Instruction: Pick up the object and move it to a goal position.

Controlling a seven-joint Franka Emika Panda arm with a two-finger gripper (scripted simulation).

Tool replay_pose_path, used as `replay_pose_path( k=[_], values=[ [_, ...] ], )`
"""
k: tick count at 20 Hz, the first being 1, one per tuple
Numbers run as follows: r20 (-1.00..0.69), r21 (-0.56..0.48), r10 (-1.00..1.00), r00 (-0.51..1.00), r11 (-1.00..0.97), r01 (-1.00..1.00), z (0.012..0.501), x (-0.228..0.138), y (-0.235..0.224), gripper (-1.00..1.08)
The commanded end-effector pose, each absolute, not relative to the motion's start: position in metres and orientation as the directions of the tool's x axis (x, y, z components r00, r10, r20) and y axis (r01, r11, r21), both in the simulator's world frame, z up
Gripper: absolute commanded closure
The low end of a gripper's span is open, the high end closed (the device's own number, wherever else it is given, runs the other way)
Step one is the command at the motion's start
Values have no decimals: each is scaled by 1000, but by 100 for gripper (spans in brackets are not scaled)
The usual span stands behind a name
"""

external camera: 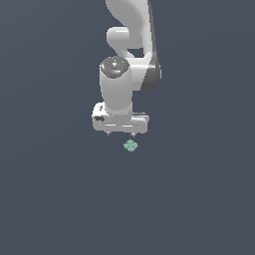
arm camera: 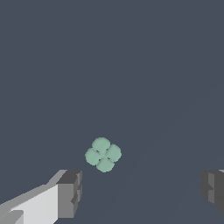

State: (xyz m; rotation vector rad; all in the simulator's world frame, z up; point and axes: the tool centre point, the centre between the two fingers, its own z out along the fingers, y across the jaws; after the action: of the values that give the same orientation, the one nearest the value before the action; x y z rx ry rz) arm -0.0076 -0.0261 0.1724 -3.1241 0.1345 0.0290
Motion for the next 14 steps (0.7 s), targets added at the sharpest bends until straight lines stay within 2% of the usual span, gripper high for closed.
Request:
replay_pose_path(
  k=[1,14],
  values=[
    [-19,-14,-88,996,-996,-88,172,-8,-25,-92],
    [-18,-13,-222,975,-975,-222,143,-14,-13,-92]
  ],
)
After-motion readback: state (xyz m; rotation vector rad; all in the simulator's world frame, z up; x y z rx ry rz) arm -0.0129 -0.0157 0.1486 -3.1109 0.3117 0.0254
